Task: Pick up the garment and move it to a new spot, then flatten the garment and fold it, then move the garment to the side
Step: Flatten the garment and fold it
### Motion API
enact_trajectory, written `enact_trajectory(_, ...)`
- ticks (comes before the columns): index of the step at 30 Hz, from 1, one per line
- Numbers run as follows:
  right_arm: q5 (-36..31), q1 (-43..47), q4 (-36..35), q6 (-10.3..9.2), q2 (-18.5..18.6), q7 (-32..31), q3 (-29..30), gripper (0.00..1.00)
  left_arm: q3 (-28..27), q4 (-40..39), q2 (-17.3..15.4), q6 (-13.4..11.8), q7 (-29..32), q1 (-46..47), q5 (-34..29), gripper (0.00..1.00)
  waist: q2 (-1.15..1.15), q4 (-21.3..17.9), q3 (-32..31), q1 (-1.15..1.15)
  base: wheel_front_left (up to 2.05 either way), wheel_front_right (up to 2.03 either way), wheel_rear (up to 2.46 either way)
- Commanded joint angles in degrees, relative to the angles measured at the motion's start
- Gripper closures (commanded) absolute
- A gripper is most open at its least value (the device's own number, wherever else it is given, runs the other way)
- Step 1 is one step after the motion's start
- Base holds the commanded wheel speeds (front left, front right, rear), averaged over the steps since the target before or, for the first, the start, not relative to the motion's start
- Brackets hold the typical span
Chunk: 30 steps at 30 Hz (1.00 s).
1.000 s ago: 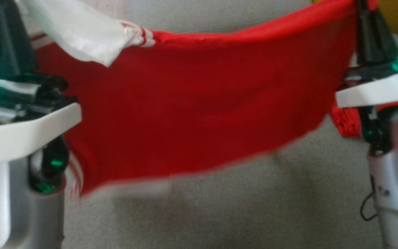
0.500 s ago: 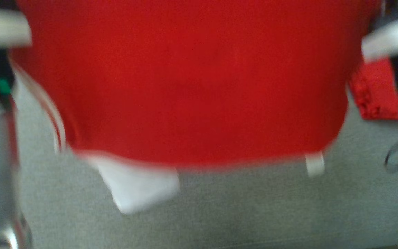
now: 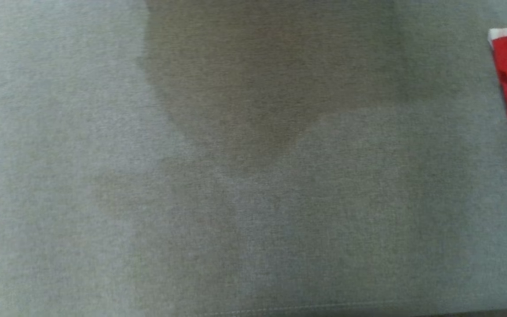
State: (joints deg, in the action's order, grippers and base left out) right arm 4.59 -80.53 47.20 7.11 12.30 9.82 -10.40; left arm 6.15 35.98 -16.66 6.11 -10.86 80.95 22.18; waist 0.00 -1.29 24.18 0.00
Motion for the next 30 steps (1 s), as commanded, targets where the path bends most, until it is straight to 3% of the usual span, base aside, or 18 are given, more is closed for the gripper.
enact_trajectory(1,-0.06,-1.04,-0.48,0.37,-0.85,0.56,0.66,1.0,0.01,-1.08,-2.55,0.28,-0.33,1.55,-0.21,1.0,0.0,0.46,-0.24,0.0,0.0,0.0,0.0)
enact_trajectory(8,-0.22,5.97,11.73,0.37,-0.28,2.6,-3.81,1.0,7.3,4.14,-1.9,1.29,-2.67,-8.66,0.16,1.0,0.0,1.89,-1.91,0.0,0.0,0.0,0.0)
enact_trajectory(16,6.65,16.85,19.68,0.37,0.83,-2.97,-14.51,1.0,14.88,2.88,-5.02,1.36,-2.46,-27.56,4.65,1.0,0.0,2.98,-6.54,0.0,0.0,0.0,0.0)
enact_trajectory(23,16.06,24.5,18.03,0.37,5.28,-12.21,-24.2,1.0,24.1,-5.06,-11.79,1.36,2.83,-41.02,7.6,1.0,0.0,3.58,-11.18,0.0,0.0,0.0,0.0)
enact_trajectory(30,27.01,30.99,9.89,0.37,10.64,-21.07,-33.07,1.0,26.84,-13.73,-17.87,1.37,8.45,-50.26,9.3,1.0,0.0,3.55,-15.31,0.0,0.0,0.0,0.0)
